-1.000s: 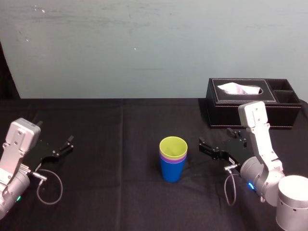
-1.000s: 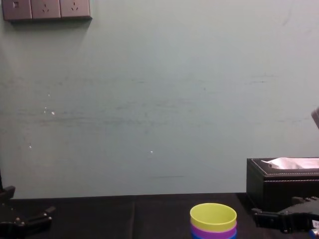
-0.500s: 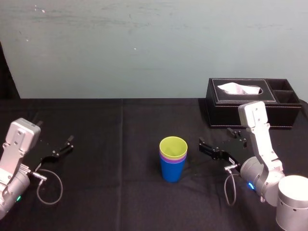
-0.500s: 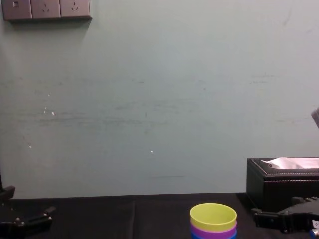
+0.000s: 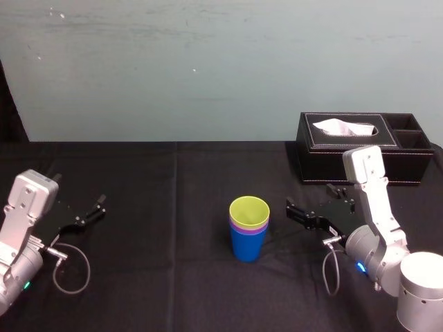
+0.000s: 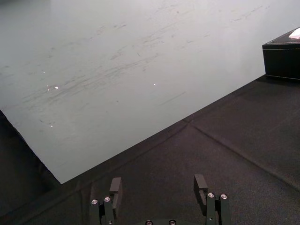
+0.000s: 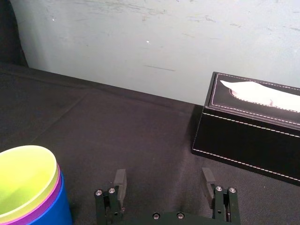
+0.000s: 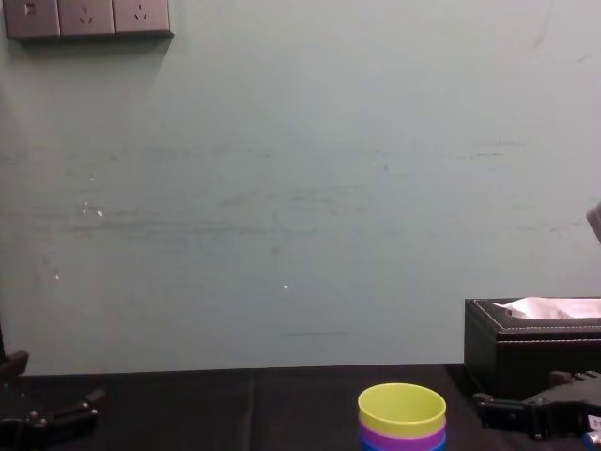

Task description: Stack the three plastic cups sequentially using one hand.

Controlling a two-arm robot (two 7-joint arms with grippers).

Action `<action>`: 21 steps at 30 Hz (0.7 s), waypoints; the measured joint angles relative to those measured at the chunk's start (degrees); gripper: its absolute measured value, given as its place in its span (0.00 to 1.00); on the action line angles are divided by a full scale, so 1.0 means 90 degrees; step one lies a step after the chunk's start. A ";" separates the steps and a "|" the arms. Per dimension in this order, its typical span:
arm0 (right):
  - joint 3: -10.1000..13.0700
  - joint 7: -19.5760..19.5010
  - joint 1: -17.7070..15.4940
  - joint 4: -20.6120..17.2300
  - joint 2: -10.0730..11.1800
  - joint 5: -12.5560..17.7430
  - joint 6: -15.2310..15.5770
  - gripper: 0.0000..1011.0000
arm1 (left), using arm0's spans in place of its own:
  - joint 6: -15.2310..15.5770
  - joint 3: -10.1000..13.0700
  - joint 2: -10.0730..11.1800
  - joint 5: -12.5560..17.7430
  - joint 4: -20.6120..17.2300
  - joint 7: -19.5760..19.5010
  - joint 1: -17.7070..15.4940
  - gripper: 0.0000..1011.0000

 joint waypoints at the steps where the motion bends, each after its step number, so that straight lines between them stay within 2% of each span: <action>1: 0.0000 0.0000 0.0000 0.0000 0.0000 0.0000 0.0000 0.99 | 0.0000 0.0000 0.0000 0.0000 0.0000 0.0000 0.0000 0.99; 21: 0.0000 0.0000 0.0000 0.0000 0.0000 0.0000 0.0000 0.99 | 0.0000 0.0000 0.0000 0.0000 0.0000 0.0000 0.0000 0.99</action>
